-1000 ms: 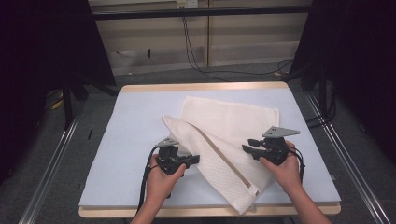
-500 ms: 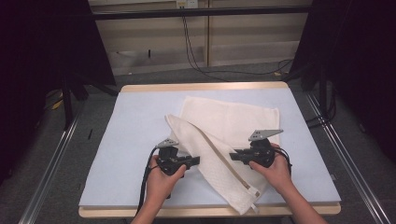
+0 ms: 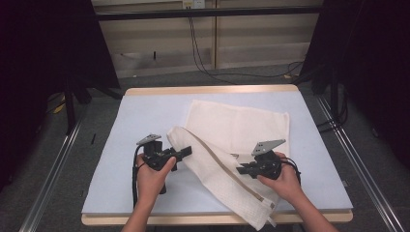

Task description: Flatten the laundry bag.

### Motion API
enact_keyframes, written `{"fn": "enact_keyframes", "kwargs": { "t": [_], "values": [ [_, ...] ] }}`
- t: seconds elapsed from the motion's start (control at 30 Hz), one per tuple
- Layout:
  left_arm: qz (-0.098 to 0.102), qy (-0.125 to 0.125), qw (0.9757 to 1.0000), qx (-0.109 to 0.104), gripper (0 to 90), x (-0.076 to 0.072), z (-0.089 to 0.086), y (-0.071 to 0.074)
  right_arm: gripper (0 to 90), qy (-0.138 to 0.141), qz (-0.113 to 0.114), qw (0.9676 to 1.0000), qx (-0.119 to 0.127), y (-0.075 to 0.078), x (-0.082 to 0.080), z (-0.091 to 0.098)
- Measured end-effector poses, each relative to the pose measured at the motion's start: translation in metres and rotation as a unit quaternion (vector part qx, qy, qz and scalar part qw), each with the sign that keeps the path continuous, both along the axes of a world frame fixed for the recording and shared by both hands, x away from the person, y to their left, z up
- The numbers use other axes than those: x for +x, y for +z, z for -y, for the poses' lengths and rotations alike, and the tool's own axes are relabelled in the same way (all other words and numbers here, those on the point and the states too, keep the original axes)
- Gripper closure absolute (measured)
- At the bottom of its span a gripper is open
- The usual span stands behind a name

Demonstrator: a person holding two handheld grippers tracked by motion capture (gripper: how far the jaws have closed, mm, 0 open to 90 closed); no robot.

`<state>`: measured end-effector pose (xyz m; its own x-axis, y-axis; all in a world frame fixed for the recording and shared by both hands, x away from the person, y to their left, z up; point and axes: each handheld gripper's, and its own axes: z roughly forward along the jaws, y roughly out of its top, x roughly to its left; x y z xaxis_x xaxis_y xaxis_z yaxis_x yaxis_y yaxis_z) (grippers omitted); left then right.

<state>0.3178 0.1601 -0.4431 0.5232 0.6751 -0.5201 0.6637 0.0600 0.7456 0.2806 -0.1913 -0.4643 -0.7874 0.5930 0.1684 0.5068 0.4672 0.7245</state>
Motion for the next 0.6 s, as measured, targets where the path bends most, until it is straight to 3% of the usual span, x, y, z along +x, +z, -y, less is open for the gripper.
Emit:
{"fn": "enact_keyframes", "kwargs": {
  "t": [0.03, 0.1, 0.13, 0.17, 0.23, 0.37, 0.5, 0.6],
  "values": [
    [-0.005, -0.002, 1.0, -0.004, 59.4, 0.0, 0.001, 0.001, 84.3, 0.001, 0.0, 1.0, -0.003, 0.0, 0.0, -0.001],
    [-0.018, -0.015, 0.9996, 0.017, 80.8, 0.0, 0.002, 0.002, 83.3, -0.002, 0.0, 1.0, -0.003, 0.0, -0.001, -0.001],
    [-0.022, -0.015, 0.9994, 0.021, 84.9, -0.001, 0.004, 0.001, 82.2, -0.005, -0.001, 1.0, -0.001, 0.001, -0.001, 0.0],
    [-0.025, -0.017, 0.9991, 0.031, 85.4, -0.001, 0.003, 0.001, 79.3, -0.005, 0.001, 1.0, 0.003, 0.002, -0.002, 0.001],
    [-0.029, -0.013, 0.9991, 0.028, 85.7, -0.002, 0.003, 0.0, 68.4, -0.014, 0.01, 0.9998, 0.014, 0.006, -0.001, 0.005],
    [-0.03, -0.01, 0.9988, 0.036, 85.8, -0.003, 0.0, -0.001, 57.1, -0.037, 0.018, 0.9965, 0.073, 0.017, 0.003, 0.025],
    [-0.033, -0.013, 0.9983, 0.046, 85.8, -0.004, 0.001, -0.003, 51.4, -0.08, 0.041, 0.9935, 0.07, 0.02, 0.01, 0.043],
    [-0.036, -0.009, 0.9985, 0.041, 85.8, -0.004, 0.001, -0.005, 46.4, -0.094, 0.044, 0.9944, 0.019, 0.01, 0.015, 0.049]
  ]
}}
